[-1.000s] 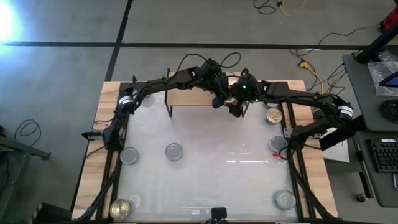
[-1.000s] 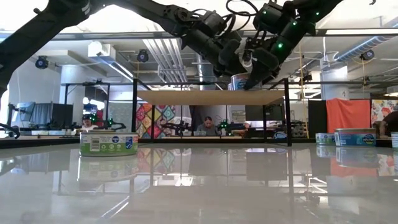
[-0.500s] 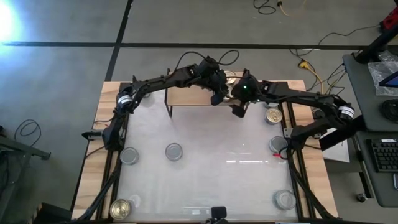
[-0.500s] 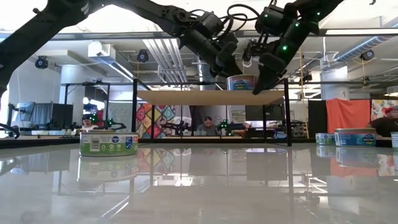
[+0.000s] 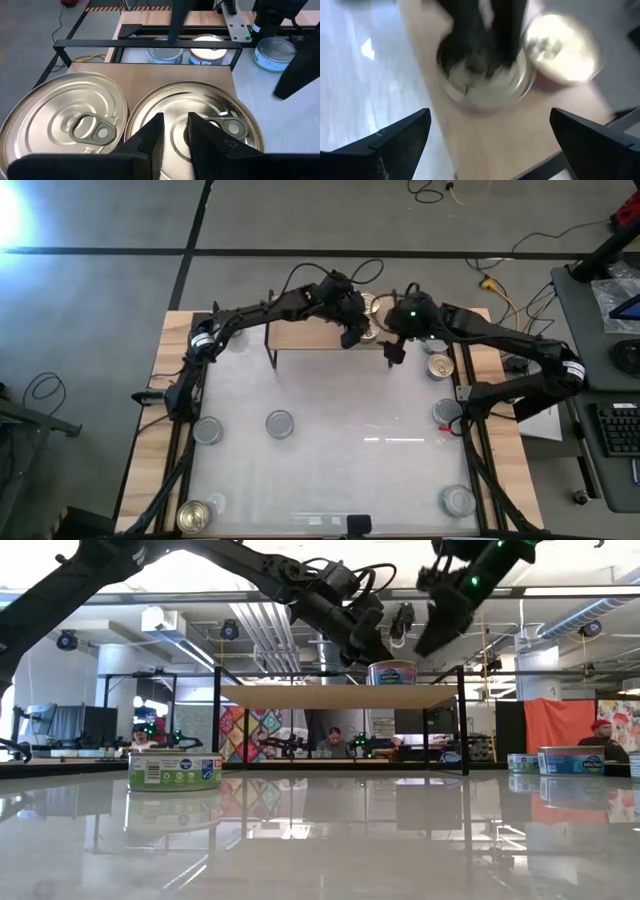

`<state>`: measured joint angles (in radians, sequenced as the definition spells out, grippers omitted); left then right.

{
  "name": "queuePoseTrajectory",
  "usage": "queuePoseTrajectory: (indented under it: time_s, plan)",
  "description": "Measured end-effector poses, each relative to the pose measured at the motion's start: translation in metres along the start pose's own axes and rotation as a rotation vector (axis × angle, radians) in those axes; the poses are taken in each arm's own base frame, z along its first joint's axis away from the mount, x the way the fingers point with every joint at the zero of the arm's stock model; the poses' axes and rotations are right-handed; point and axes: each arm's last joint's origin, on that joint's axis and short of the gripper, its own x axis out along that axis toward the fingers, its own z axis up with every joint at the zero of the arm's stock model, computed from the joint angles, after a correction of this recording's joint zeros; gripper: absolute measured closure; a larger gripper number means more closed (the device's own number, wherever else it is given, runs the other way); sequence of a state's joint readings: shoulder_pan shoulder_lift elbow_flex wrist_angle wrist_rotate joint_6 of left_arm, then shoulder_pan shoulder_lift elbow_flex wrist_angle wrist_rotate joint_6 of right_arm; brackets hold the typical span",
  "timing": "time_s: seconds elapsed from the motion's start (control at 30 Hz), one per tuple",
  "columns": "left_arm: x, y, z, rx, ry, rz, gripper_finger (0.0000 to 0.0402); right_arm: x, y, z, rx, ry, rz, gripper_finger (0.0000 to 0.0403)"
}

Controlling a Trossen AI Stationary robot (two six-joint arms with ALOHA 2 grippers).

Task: Stack canned seafood by type on shelf
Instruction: Put the blue-pink tuna can on the shelf aligned with the other blue-pink tuna can

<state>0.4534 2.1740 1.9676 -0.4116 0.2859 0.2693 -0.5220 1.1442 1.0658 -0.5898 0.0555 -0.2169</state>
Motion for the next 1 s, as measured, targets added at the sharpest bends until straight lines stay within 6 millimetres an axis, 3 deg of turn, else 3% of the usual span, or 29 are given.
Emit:
queuePoseTrajectory:
  time_s: [0.13, 0.27, 0.37, 0.6, 0.77, 0.87, 1.0]
  plan:
    - [-0.018, -0.004, 0.013, -0.015, -0.023, -0.09, 0.0327, -0.004, -0.003, 0.012, 0.027, -0.133, -0.043, 0.0003]
    - [-0.07, -0.013, 0.041, 0.029, -0.096, -0.089, 0.0327, 0.007, -0.004, 0.015, 0.037, -0.138, -0.065, 0.0003]
    - [-0.103, -0.021, 0.045, 0.042, -0.124, -0.083, 0.0327, 0.018, -0.003, 0.017, 0.051, -0.151, -0.042, 0.0008]
    - [-0.163, -0.051, 0.012, 0.0, -0.267, -0.06, 0.0327, 0.036, -0.002, 0.019, 0.076, -0.152, -0.004, 0.0087]
    - [-0.171, -0.07, -0.032, -0.046, -0.294, 0.008, 0.0327, 0.043, -0.001, 0.018, 0.079, -0.146, 0.059, 0.0157]
    - [-0.181, -0.077, -0.044, -0.05, -0.34, 0.045, 0.0327, 0.044, -0.001, 0.015, 0.077, -0.121, 0.064, 0.0188]
    - [-0.178, -0.081, -0.068, -0.092, -0.282, 0.049, 0.0327, 0.046, 0.0, 0.012, 0.069, -0.086, 0.07, 0.0217]
